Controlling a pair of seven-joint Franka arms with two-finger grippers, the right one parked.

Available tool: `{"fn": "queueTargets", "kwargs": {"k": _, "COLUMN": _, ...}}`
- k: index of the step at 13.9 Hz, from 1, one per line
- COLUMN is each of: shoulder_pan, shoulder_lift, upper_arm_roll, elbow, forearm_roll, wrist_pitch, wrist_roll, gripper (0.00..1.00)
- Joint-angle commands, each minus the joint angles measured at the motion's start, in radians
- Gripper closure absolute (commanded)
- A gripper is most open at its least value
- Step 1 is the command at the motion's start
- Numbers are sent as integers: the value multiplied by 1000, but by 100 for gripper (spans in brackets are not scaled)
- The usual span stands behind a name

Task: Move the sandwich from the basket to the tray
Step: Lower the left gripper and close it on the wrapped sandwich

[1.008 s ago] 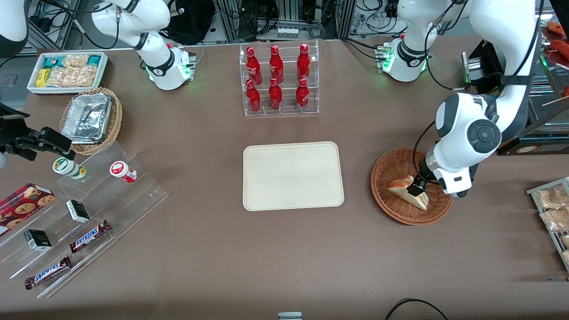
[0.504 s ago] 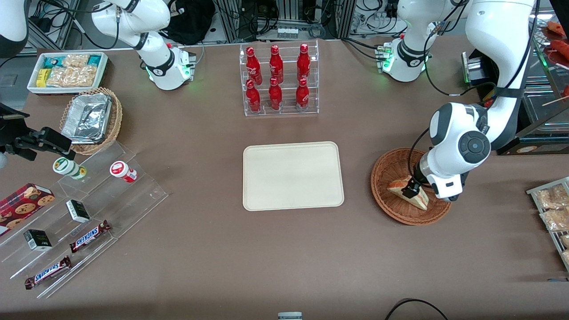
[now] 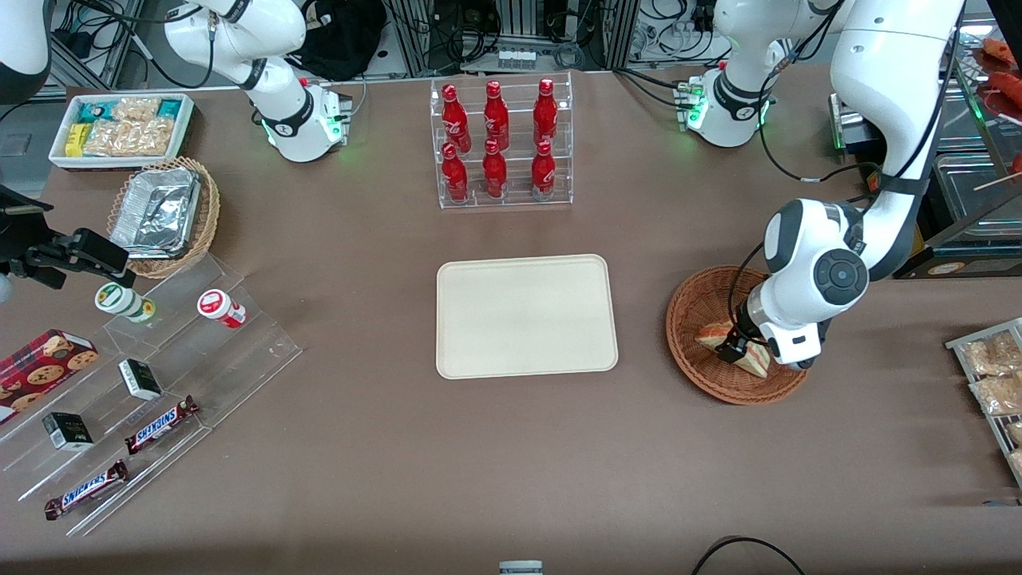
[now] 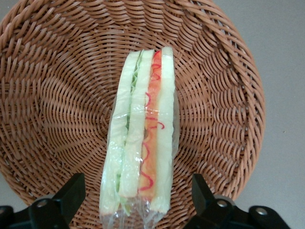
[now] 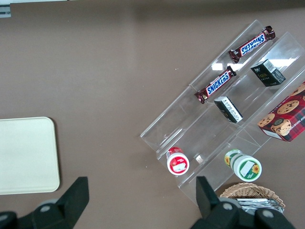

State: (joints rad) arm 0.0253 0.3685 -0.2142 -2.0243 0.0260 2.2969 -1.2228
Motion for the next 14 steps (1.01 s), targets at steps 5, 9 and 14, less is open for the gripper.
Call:
{"fn": "queueTargets", "kwargs": {"k": 5, "shoulder_pan": 4, "shoulder_lift": -6, "upper_arm_roll": 4, "elbow": 4, "forearm_roll": 32, "wrist_pitch": 4, "wrist_roll": -7, "gripper": 87}}
{"fn": "queueTargets", "kwargs": {"k": 9, "shoulder_pan": -2, "shoulder_lift": -66, "upper_arm_roll": 3, "elbow": 125, "forearm_roll": 34, "wrist_pitch": -219, "wrist_roll": -6, "gripper": 88}}
{"fn": "queueTargets", "kwargs": {"k": 14, "shoulder_pan": -77, "shoulder_lift": -54, "upper_arm_roll": -27, "elbow": 410, "forearm_roll": 80, "wrist_pitch": -511, "wrist_roll": -4, "gripper": 88}}
